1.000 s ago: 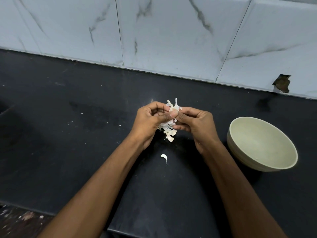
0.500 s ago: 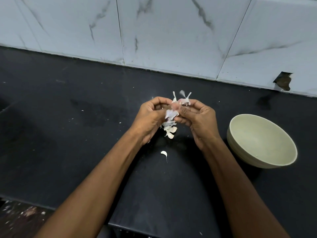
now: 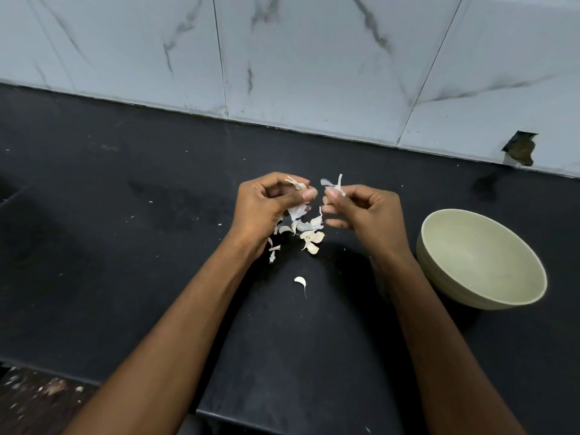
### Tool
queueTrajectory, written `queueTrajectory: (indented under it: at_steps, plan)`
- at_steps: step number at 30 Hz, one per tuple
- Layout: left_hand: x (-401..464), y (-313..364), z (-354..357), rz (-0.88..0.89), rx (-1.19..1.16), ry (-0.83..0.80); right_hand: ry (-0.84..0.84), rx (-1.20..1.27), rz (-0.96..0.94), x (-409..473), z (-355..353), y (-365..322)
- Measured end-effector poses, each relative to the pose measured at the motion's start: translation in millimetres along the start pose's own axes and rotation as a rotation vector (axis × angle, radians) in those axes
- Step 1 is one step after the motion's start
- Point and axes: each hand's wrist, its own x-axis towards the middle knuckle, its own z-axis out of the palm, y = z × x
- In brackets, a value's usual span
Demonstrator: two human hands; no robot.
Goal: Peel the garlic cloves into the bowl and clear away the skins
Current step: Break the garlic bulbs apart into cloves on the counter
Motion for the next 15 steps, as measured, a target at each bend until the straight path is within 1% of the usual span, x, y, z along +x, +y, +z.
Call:
queueTrajectory:
  at_steps: [2, 4, 6, 9, 11, 13, 15]
  plan:
    - [-0.2, 2.3, -1.8, -0.015, -0.015, 0.023, 0.008, -0.265, -0.109, 3.9, -5.6, 8.1]
    - [-1.5, 3.1, -1.7, -0.020, 0.061, 0.018, -0.041, -0.408, -0.134, 5.2, -7.8, 12.0]
    - [-2.6, 2.0, -1.1, -0.027, 0.141, 0.025, -0.089, -0.401, -0.135, 3.7, -7.4, 8.1]
    - [-2.3, -1.6, -1.6, -0.007, 0.309, 0.051, -0.145, -0.212, -0.116, 0.6, -2.6, 0.3]
    - [-5.4, -0.6, 0.8, 0.031, 0.413, 0.040, -0.140, -0.232, -0.174, -1.6, 2.7, 0.4]
    - [-9.2, 1.9, 4.1, 0.051, 0.448, -0.007, -0.117, -0.287, -0.237, -2.5, 6.9, 2.4]
    - [-10.4, 2.4, 5.6, 0.048, 0.455, -0.048, -0.101, -0.242, -0.219, -1.2, 5.5, 3.8]
